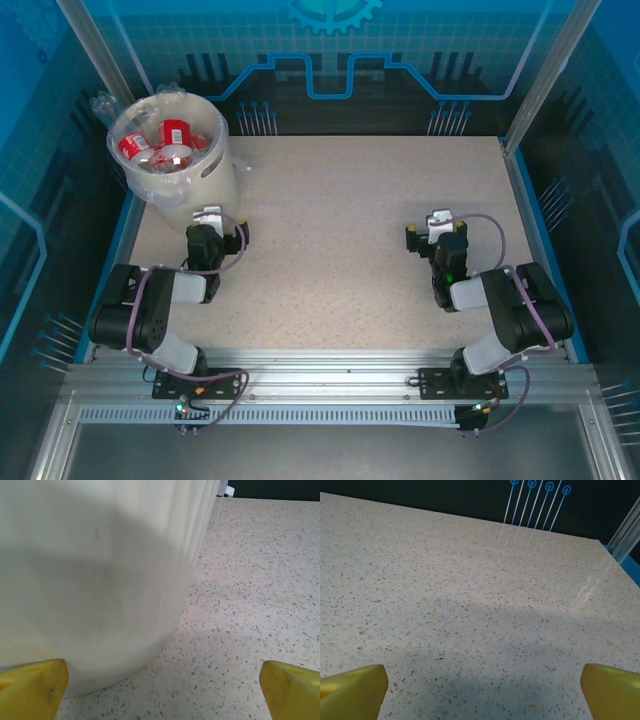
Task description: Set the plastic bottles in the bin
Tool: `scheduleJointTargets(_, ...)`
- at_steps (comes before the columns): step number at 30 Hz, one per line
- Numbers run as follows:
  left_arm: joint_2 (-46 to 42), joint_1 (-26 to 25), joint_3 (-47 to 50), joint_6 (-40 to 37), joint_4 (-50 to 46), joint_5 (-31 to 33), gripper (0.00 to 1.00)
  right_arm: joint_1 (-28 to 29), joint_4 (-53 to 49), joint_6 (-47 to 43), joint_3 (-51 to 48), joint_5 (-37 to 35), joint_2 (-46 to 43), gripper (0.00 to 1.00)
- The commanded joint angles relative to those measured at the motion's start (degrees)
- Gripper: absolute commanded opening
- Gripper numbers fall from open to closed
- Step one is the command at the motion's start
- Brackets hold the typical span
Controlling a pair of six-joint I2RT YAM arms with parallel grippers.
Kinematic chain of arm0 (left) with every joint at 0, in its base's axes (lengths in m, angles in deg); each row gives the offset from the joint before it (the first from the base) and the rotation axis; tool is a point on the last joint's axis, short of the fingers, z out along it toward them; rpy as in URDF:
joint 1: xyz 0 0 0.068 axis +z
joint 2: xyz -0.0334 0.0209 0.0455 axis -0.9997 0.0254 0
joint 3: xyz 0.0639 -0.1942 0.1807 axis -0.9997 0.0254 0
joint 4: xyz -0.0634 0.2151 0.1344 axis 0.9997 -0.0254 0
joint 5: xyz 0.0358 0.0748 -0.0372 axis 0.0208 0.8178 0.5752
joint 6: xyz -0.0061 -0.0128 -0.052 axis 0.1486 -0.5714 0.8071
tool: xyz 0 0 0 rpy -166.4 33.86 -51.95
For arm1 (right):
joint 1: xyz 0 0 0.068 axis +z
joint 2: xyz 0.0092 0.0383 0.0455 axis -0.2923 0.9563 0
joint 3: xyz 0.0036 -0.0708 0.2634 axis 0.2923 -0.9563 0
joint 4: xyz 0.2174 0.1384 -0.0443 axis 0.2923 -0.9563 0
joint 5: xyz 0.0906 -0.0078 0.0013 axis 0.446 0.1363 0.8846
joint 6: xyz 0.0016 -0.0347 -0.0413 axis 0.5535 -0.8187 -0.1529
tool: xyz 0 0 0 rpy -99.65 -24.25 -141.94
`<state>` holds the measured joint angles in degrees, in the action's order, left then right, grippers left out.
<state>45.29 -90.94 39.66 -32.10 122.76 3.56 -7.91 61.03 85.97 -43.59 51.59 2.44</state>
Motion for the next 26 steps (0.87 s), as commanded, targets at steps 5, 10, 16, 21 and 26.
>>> scheduleJointTargets(5,0.38,0.59,0.40,0.25,4.02,-1.24,0.99,-1.44,-1.59,1.82,2.19,0.89,0.08,1.00)
scheduleJointTargets(10,0.40,0.55,0.36,0.24,4.01,-1.27,0.99,-1.46,-1.62,1.79,2.22,0.90,0.09,1.00)
scheduleJointTargets(16,0.39,0.57,0.34,0.25,3.98,-1.26,0.99,-1.81,-2.63,2.05,2.63,1.67,0.04,1.00)
scheduleJointTargets(21,0.37,0.55,0.36,0.25,3.94,-1.29,0.99,-3.42,-4.27,2.89,3.24,4.89,-0.28,1.00)
scheduleJointTargets(26,0.33,0.55,0.40,0.25,3.98,-1.27,0.99,-3.38,-3.46,3.09,2.83,4.11,-0.27,1.00)
